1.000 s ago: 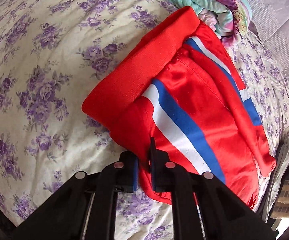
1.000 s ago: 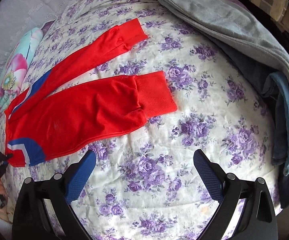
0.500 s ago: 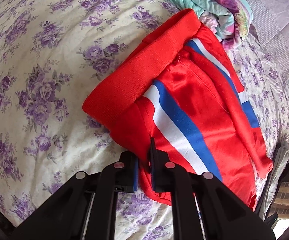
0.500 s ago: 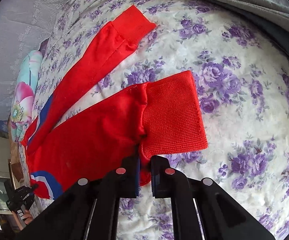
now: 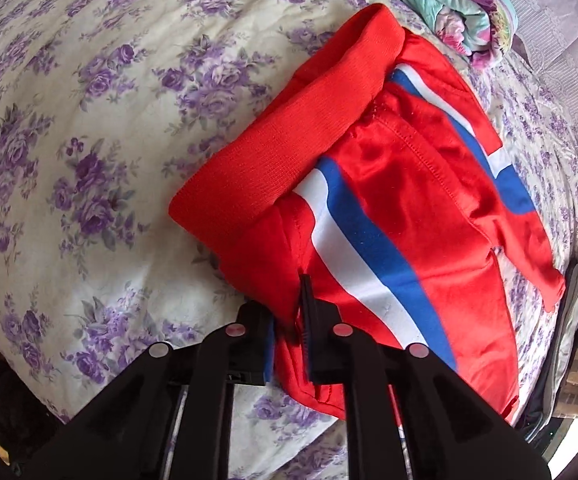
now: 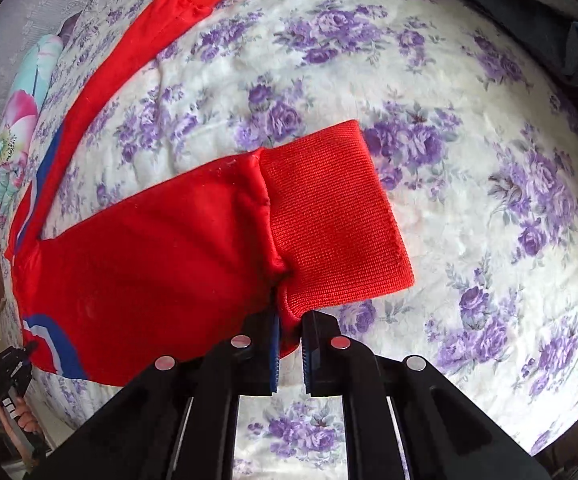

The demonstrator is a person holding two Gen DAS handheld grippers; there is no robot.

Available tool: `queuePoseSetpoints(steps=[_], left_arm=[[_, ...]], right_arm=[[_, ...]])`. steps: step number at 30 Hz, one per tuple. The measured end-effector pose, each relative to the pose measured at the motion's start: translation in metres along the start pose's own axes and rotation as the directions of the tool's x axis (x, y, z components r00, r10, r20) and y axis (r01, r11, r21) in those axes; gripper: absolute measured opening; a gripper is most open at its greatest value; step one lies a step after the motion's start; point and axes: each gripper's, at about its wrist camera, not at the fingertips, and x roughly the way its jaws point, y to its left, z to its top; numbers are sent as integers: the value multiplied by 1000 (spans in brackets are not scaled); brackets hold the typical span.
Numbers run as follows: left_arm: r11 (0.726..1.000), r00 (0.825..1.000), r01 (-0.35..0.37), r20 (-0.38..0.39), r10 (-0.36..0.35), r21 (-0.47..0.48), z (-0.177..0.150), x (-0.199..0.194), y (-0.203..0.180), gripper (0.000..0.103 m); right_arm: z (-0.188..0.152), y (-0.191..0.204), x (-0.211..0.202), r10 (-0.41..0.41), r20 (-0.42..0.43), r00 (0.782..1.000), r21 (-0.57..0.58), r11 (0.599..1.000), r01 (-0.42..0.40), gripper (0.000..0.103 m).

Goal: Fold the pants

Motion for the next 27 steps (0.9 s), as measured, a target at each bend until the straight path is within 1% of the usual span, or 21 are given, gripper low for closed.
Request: queuePoseSetpoints(steps=[2,3,4,5,7,9,10,11,12,13,15,16,17,18,19,21,22,23,25,26,27], left_arm=[[998,999,-54,1,54,42,1,-4,-13,16],[996,998,-61,1,61,67,-1,-9,-17,21],[994,998,-56,1,56,92,-3,-14,-20,28],[992,998,-59,5,59,109,-6,-21,-21,29],[988,996,-85,37,80,131,-14,-41,-18,29],[981,989,-131,87,119,145,-19,-63,-12,29],[976,982,-164,116,148,145,-20,-74,-10,29],[971,974,-192,146,171,141,-19,-85,-9,29],[969,969,-202,174,176,140,-16,-95,-9,29],[969,966,-200,197,169,147,-11,-102,-12,29],[963,966,-187,215,144,196,5,-106,-30,31],[956,967,-185,218,135,229,16,-102,-44,34],[948,968,-181,219,124,261,26,-96,-60,35],[944,971,-162,215,101,289,37,-90,-76,35],[942,976,-136,206,74,308,47,-82,-89,36],[943,985,-97,169,44,318,73,-59,-109,36],[943,989,-89,141,46,320,88,-45,-118,36],[942,990,-103,125,66,318,97,-30,-126,36],[930,989,-141,88,118,339,115,1,-139,36],[918,986,-169,73,153,359,120,16,-144,36],[901,978,-209,63,200,380,124,31,-148,36]], right_arm=[[5,14,-1,-72,-17,997,-79,994,70,12],[7,19,-3,-92,-29,995,-106,990,88,13],[7,21,-6,-98,-39,994,-122,988,92,19],[7,21,-11,-106,-46,993,-132,986,100,32],[6,21,-26,-157,-32,987,-154,977,151,47],[6,21,-41,-230,-4,973,-191,955,225,49],[9,21,-49,-266,16,964,-204,943,264,50],[15,21,-57,-282,46,958,-206,936,286,50],[24,22,-66,-273,77,959,-202,938,283,50],[37,23,-73,-237,110,965,-193,948,255,50],[71,25,-82,-125,163,979,-176,972,154,50],[90,32,-81,-73,187,980,-171,980,106,50],[112,40,-77,-24,215,976,-166,984,61,50],[136,55,-68,13,239,971,-156,987,25,50],[158,58,-61,46,246,968,-141,990,-11,50],[195,68,-38,56,230,972,-104,994,-33,49],[211,70,-29,53,215,975,-91,995,-34,49],[226,73,-19,47,198,979,-81,996,-32,49],[247,75,1,11,155,988,-54,999,-2,48],[252,73,11,6,137,991,-40,999,-1,48],[258,73,20,16,115,993,-26,1000,-13,48]])
